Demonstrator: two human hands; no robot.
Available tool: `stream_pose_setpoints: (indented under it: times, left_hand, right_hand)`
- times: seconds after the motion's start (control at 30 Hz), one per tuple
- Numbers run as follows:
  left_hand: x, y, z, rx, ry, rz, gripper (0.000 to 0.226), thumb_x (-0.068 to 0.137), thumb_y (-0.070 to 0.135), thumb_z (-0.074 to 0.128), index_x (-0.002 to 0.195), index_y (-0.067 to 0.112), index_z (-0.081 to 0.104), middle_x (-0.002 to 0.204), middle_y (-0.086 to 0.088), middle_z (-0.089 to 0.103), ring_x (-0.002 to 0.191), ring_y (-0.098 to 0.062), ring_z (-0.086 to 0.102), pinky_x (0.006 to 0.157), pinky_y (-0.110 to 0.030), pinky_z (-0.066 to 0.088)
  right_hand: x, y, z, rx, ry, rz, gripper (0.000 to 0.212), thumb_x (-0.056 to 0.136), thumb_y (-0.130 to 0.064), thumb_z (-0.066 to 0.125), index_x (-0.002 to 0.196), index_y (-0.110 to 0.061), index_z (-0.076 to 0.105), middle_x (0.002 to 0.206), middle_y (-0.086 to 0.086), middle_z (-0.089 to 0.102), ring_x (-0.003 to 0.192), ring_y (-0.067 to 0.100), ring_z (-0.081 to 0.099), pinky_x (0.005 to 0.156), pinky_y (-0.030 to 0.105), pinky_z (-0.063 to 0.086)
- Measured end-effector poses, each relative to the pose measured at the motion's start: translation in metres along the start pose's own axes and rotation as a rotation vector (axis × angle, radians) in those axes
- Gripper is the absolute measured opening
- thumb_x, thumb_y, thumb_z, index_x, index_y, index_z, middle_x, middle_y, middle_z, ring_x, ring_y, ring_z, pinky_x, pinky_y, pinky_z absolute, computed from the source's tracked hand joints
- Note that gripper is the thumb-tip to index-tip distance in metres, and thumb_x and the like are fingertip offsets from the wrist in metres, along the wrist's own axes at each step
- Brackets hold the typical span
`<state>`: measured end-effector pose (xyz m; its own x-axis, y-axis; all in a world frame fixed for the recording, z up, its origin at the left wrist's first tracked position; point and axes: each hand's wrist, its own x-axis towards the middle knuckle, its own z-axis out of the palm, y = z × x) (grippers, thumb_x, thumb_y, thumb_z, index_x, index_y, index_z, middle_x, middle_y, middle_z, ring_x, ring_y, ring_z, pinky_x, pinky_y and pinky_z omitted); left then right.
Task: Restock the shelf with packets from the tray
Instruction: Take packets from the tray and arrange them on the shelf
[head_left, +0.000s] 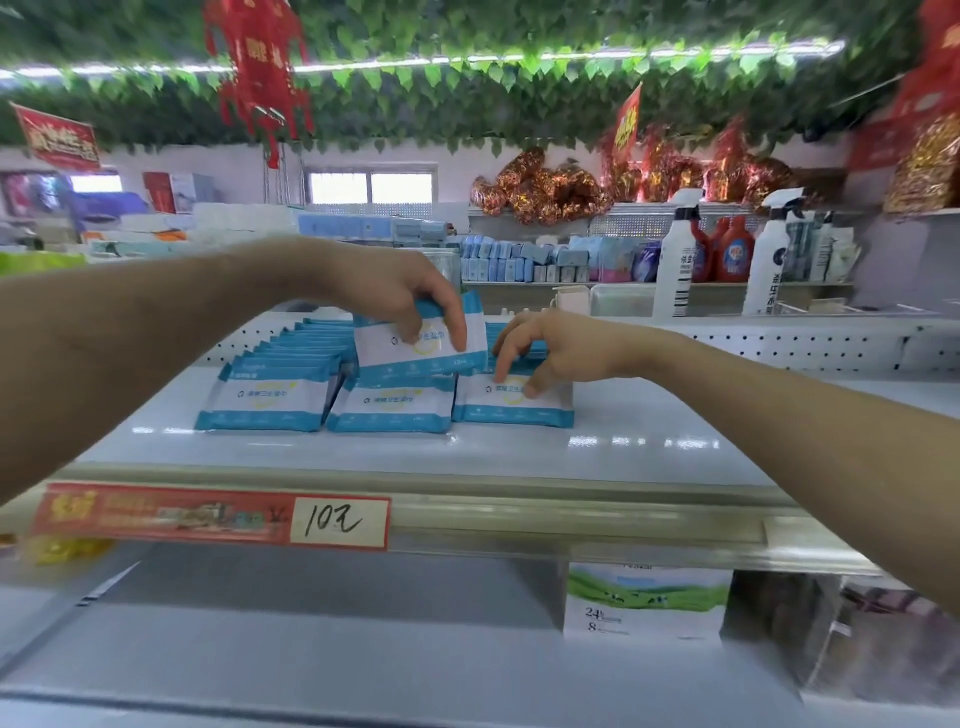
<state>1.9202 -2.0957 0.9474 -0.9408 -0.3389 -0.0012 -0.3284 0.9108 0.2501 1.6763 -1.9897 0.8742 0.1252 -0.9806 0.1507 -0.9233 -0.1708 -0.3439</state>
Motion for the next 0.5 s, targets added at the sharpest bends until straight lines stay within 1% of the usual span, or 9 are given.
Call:
stream_pose_setpoints:
  times: [0.07,0.1,0.13,0.2,0.27,0.3,0.4,0.47,0.5]
  left_hand:
    - [0.006,0.005,0.002,-0.015,-0.020,0.012,0.045,0.090,-0.006,0.064,0.107,0.033,0.079,0.124,0.011,0.069,0.099,-0.005,0.069,0.079,-0.023,0.056]
    - [0.008,0.006,0.003,-0.025,-0.027,0.018,0.045,0.090,-0.007,0.063,0.108,0.031,0.079,0.123,0.009,0.070,0.099,-0.007,0.070,0.077,-0.022,0.057]
    - [0.010,0.007,0.003,-0.037,-0.034,0.027,0.045,0.090,-0.008,0.063,0.108,0.030,0.080,0.123,0.008,0.071,0.101,-0.010,0.070,0.080,-0.024,0.058]
    - [0.014,0.008,0.005,-0.055,-0.056,0.041,0.046,0.090,-0.008,0.063,0.107,0.031,0.080,0.122,0.008,0.072,0.106,-0.017,0.070,0.089,-0.035,0.060]
    - [0.018,0.011,0.006,-0.068,-0.074,0.048,0.046,0.090,-0.008,0.063,0.107,0.031,0.080,0.120,0.006,0.073,0.106,-0.018,0.071,0.089,-0.039,0.061]
    - [0.020,0.013,0.007,-0.074,-0.081,0.050,0.045,0.090,-0.008,0.062,0.107,0.030,0.080,0.119,0.006,0.074,0.105,-0.018,0.072,0.088,-0.037,0.061]
    - [0.028,0.023,0.012,-0.097,-0.099,0.063,0.043,0.091,-0.009,0.061,0.111,0.025,0.079,0.116,0.008,0.074,0.102,-0.013,0.073,0.080,-0.027,0.060]
    - [0.035,0.030,0.018,-0.102,-0.112,0.083,0.042,0.091,-0.008,0.061,0.114,0.023,0.078,0.120,0.006,0.072,0.102,-0.012,0.072,0.079,-0.026,0.059]
    - [0.040,0.034,0.021,-0.097,-0.116,0.096,0.042,0.091,-0.008,0.061,0.115,0.022,0.077,0.122,0.003,0.071,0.101,-0.014,0.072,0.080,-0.028,0.060]
  right_hand:
    - [0.000,-0.001,0.000,0.009,0.016,0.002,0.035,0.081,-0.014,0.084,0.098,-0.044,0.076,0.130,-0.014,0.056,0.120,0.013,0.052,0.111,0.044,0.043]
    - [0.000,-0.001,0.000,0.015,0.024,0.002,0.034,0.081,-0.014,0.084,0.097,-0.043,0.076,0.129,-0.014,0.057,0.120,0.013,0.052,0.111,0.044,0.043]
    - [0.000,-0.001,0.000,0.023,0.031,0.001,0.031,0.082,-0.014,0.084,0.096,-0.041,0.076,0.128,-0.013,0.058,0.119,0.013,0.053,0.110,0.044,0.044]
    - [-0.002,0.000,-0.001,0.037,0.046,0.000,0.028,0.083,-0.013,0.084,0.099,-0.035,0.078,0.127,-0.011,0.059,0.119,0.014,0.053,0.109,0.042,0.045]
    - [-0.006,0.003,-0.005,0.057,0.062,0.002,0.025,0.083,-0.012,0.084,0.099,-0.031,0.079,0.126,-0.010,0.061,0.119,0.015,0.054,0.107,0.040,0.046]
    - [-0.008,0.005,-0.008,0.074,0.075,0.008,0.025,0.083,-0.011,0.084,0.098,-0.031,0.080,0.125,-0.010,0.062,0.118,0.015,0.055,0.106,0.040,0.047]
    - [-0.018,0.012,-0.018,0.072,0.121,0.040,0.027,0.086,-0.008,0.081,0.099,-0.031,0.080,0.122,-0.009,0.064,0.115,0.012,0.057,0.104,0.039,0.049]
    - [-0.026,0.019,-0.024,0.046,0.136,0.073,0.026,0.088,-0.009,0.078,0.101,-0.031,0.079,0.120,-0.011,0.064,0.113,0.009,0.056,0.102,0.039,0.050]
    - [-0.030,0.022,-0.025,0.035,0.144,0.086,0.025,0.089,-0.009,0.078,0.101,-0.031,0.079,0.119,-0.011,0.064,0.112,0.008,0.056,0.101,0.039,0.051]
